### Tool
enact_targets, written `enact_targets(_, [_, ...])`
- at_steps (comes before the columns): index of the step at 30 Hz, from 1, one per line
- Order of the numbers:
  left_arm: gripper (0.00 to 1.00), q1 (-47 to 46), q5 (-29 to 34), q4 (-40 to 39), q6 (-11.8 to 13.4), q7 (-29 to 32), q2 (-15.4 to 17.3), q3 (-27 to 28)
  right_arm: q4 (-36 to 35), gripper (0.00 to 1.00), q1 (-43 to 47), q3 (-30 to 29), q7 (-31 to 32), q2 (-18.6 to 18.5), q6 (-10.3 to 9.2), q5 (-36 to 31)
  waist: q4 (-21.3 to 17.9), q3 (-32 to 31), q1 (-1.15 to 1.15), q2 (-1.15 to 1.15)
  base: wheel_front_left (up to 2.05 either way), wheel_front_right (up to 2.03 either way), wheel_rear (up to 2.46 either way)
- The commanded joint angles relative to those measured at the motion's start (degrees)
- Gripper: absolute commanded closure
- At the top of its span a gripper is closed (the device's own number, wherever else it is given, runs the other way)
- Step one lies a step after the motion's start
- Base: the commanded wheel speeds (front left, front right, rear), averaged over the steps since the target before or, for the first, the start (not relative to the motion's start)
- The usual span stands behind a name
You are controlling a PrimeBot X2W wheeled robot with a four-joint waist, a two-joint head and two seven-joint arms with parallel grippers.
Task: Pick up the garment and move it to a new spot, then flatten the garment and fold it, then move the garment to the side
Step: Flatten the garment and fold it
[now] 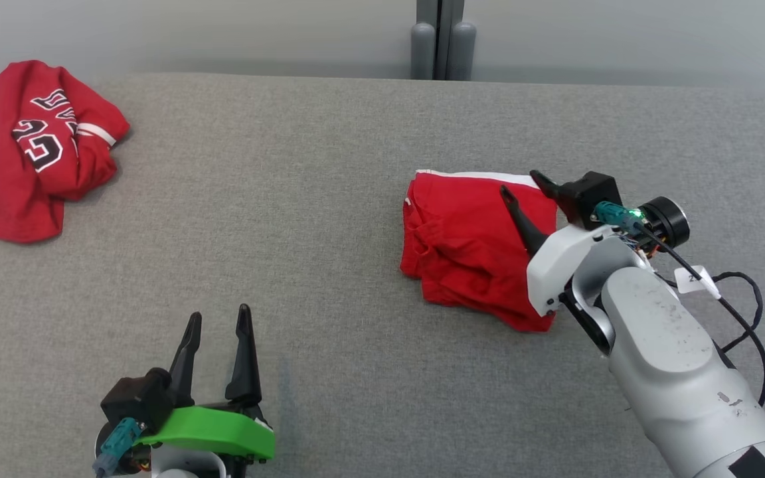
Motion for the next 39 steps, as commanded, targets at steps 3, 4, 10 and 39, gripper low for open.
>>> enact_targets(3, [0.00, -1.22, -0.41, -0.08, 0.08, 0.00, 0.12, 0.33, 3.53, 1.00, -1.02, 1.44, -0.33, -0.42, -0.06, -2.60, 1.68, 1.78, 0.00, 0.00, 0.00, 0.00, 0.00])
enact_targets(4, [0.00, -1.36, -0.44, -0.09, 0.07, 0.00, 0.12, 0.36, 4.42, 1.00, -1.18, 2.03, -0.57, -0.35, -0.06, -2.94, 1.88, 2.00, 0.00, 0.00, 0.00, 0.00, 0.00])
enact_targets(10, [0.00, -2.01, -0.56, -0.23, 0.11, 0.00, 0.12, 0.66, 8.34, 1.00, -1.44, 8.26, -3.45, 1.13, -0.06, -0.99, 2.59, 3.12, 0.00, 0.00, 0.00, 0.00, 0.00])
enact_targets(39, [0.00, -3.62, 3.36, 0.81, -1.17, 0.00, 0.14, 1.91, 6.03, 0.26, -3.63, 31.25, -8.26, 1.63, -0.06, 12.31, -1.74, 0.27, 0.00, 0.00, 0.00, 0.00, 0.00])
